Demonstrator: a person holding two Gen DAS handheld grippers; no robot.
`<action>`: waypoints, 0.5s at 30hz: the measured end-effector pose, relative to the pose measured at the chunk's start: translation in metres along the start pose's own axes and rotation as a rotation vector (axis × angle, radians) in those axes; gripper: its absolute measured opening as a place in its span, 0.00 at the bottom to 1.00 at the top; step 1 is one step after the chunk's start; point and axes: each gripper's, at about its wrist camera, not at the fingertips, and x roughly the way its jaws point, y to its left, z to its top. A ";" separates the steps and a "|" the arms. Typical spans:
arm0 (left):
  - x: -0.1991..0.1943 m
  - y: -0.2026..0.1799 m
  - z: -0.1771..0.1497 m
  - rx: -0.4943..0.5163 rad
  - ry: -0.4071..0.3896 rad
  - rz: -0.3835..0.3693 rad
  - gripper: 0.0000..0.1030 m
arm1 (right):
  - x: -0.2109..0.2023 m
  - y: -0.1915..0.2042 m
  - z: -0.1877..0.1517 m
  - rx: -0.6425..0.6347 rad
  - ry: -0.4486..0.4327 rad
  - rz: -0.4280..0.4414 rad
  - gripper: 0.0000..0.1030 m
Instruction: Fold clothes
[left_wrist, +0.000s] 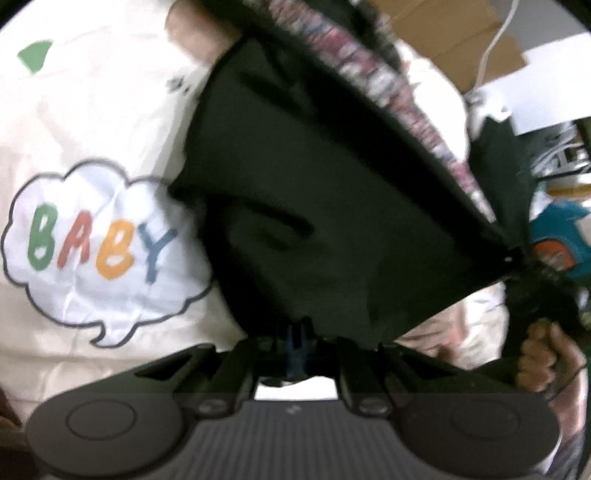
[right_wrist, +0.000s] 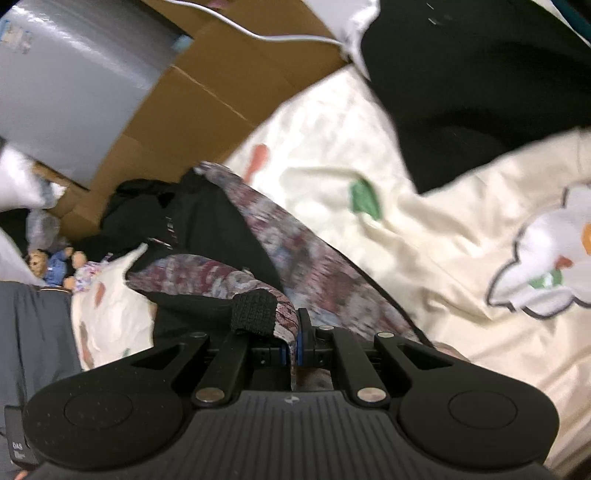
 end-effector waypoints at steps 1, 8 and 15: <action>0.005 0.002 -0.002 0.004 0.013 0.038 0.04 | 0.003 -0.003 0.000 0.009 0.017 -0.015 0.09; 0.007 0.013 -0.004 0.012 0.041 0.086 0.02 | -0.004 -0.011 0.008 -0.047 0.055 -0.107 0.46; 0.000 0.007 -0.004 0.005 0.025 0.018 0.20 | -0.022 -0.003 0.011 -0.154 0.046 -0.097 0.46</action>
